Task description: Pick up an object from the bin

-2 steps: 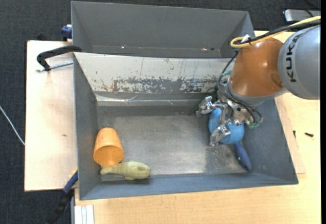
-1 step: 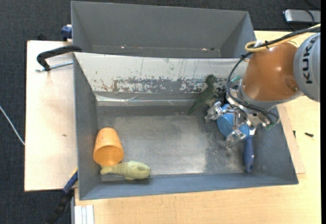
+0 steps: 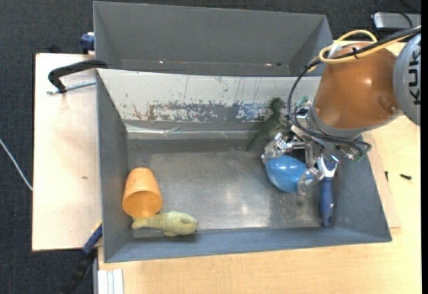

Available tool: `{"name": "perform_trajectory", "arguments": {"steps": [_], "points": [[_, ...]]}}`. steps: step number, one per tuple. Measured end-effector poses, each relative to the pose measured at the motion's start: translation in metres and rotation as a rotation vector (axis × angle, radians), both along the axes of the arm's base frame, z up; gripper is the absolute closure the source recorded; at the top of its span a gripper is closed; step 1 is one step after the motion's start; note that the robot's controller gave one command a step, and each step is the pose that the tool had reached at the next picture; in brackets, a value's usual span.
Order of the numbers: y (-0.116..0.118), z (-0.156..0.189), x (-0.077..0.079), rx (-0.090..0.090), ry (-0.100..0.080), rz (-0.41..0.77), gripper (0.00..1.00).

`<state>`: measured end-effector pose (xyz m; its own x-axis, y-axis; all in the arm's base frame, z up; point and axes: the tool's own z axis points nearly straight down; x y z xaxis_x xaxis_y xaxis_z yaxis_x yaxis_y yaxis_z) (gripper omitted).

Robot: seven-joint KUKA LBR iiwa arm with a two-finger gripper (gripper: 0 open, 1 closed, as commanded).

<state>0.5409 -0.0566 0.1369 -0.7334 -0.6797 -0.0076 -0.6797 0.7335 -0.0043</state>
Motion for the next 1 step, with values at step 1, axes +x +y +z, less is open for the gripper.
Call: {"name": "perform_trajectory", "arguments": {"steps": [1], "points": [[-0.0283, -0.0584, 0.0424, 0.005, 0.041, 0.324, 0.0]]}}
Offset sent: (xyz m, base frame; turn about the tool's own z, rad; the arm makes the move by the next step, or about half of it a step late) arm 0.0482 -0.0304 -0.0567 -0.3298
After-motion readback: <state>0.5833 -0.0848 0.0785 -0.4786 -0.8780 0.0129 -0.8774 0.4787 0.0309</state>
